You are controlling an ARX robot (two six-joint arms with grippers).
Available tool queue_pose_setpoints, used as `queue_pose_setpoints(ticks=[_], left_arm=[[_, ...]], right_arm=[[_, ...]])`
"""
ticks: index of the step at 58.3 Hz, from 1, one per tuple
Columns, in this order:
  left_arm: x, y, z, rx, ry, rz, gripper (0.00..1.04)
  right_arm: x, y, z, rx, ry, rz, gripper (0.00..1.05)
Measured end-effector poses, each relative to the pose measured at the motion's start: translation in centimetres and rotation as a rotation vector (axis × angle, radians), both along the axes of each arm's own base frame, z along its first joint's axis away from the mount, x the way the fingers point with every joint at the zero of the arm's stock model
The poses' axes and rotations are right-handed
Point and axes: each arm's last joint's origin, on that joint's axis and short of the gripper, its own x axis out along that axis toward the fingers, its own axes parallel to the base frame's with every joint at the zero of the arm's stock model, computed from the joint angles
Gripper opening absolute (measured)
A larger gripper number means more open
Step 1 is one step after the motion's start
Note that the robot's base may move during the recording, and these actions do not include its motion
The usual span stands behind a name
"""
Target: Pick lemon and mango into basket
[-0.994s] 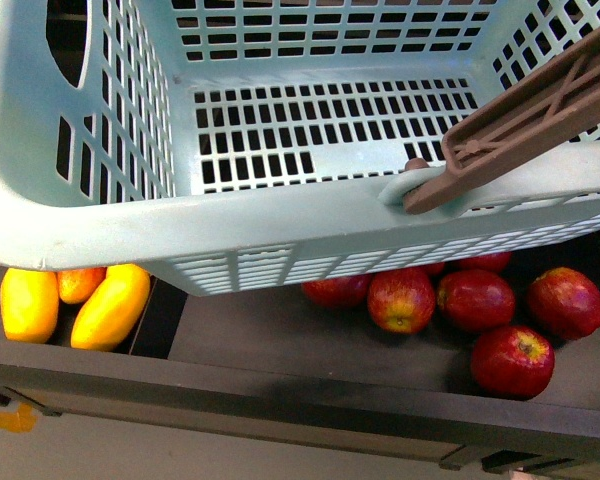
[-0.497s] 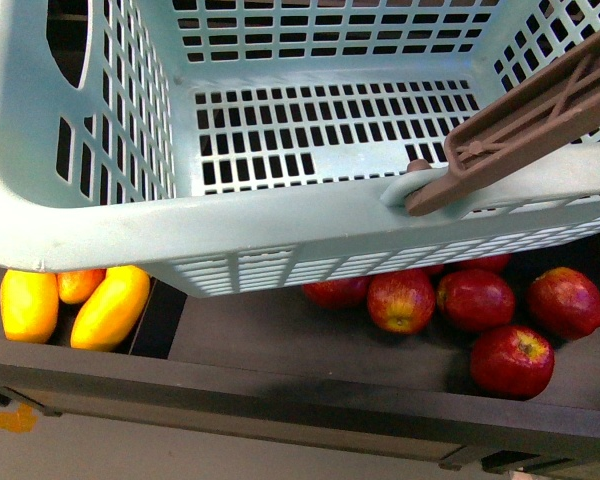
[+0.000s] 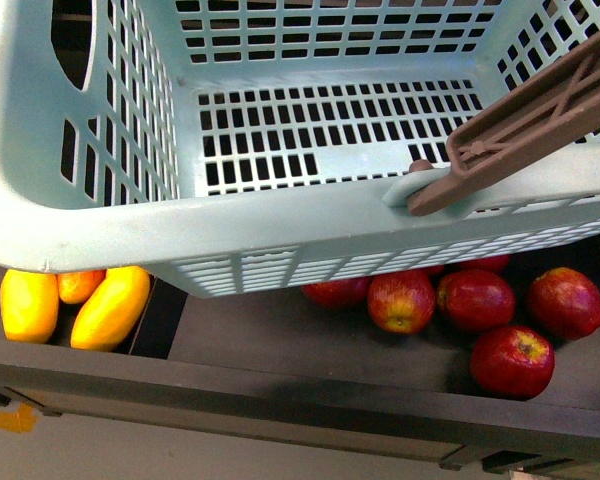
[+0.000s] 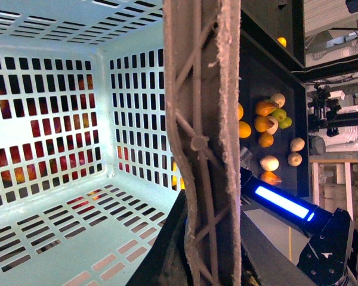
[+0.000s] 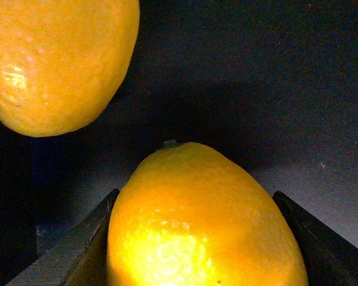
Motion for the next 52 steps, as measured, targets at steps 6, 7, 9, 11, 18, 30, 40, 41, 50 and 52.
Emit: queue_pose_setpoints(ticks=[6, 7, 9, 11, 18, 30, 40, 41, 50, 52], left_arm=[[0.0, 0.0, 0.0, 0.001, -0.001, 0.001, 0.08], [0.0, 0.0, 0.0, 0.001, -0.001, 0.001, 0.08], [0.0, 0.0, 0.0, 0.001, -0.001, 0.001, 0.08], [0.0, 0.0, 0.0, 0.000, 0.000, 0.001, 0.08], [0.0, 0.0, 0.0, 0.000, 0.000, 0.000, 0.08], [0.0, 0.0, 0.0, 0.000, 0.000, -0.001, 0.08], [0.0, 0.0, 0.0, 0.001, -0.001, 0.002, 0.08], [0.0, 0.0, 0.0, 0.001, -0.001, 0.002, 0.08], [0.0, 0.0, 0.0, 0.000, 0.000, 0.000, 0.08], [0.0, 0.0, 0.0, 0.000, 0.000, 0.000, 0.08]], right_arm=[[-0.8, 0.2, 0.4, 0.016, -0.010, -0.005, 0.66], [-0.9, 0.2, 0.5, 0.019, -0.014, -0.005, 0.66], [-1.3, 0.2, 0.9, 0.027, -0.027, -0.009, 0.66], [-1.5, 0.2, 1.3, 0.029, -0.040, -0.012, 0.66], [-3.0, 0.3, 4.6, 0.067, -0.149, -0.002, 0.66], [-7.4, 3.2, 16.0, 0.125, -0.437, 0.100, 0.66], [-11.7, 9.0, 24.1, 0.180, -0.609, 0.209, 0.66], [-12.0, 9.6, 24.8, 0.177, -0.626, 0.220, 0.66], [-12.7, 17.2, 31.1, 0.184, -0.772, 0.327, 0.66], [-12.5, 18.6, 31.6, 0.194, -0.786, 0.341, 0.66]])
